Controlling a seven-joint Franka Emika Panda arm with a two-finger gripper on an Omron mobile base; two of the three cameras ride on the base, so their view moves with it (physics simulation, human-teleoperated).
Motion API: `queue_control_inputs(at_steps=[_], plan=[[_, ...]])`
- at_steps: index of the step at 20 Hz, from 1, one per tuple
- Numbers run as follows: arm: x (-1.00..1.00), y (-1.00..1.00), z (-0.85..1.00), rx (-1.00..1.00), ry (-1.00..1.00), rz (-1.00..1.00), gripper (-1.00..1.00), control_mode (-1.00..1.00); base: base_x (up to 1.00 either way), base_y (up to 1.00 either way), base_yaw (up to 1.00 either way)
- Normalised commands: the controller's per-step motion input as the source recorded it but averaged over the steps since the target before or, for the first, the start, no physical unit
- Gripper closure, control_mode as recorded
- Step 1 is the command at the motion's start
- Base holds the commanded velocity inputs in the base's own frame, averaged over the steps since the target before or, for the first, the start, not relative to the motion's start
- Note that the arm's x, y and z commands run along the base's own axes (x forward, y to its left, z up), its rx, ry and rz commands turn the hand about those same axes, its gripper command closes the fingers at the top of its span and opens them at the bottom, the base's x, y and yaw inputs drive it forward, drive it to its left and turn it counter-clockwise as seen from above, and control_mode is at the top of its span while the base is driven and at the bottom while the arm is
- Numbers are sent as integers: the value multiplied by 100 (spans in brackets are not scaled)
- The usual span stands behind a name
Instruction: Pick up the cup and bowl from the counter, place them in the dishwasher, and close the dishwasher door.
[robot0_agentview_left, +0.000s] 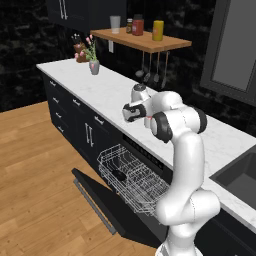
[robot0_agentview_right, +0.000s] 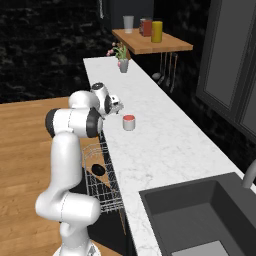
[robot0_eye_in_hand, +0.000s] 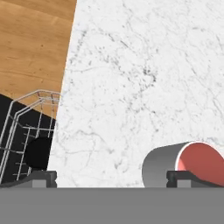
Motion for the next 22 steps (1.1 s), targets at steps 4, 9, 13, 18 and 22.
queue_control_inputs(at_steps=[4,9,13,18,22], plan=[[16,-40,-16,-3,0,-1,-100,-100,0,0,0],[15,-35,-14,-2,0,-1,-100,-100,0,0,0],[13,-35,-17,0,1,0,-100,-100,0,0,0],[15,-26,-20,0,1,0,-100,-100,0,0,0],[24,-13,-19,0,2,0,-100,-100,0,0,0]])
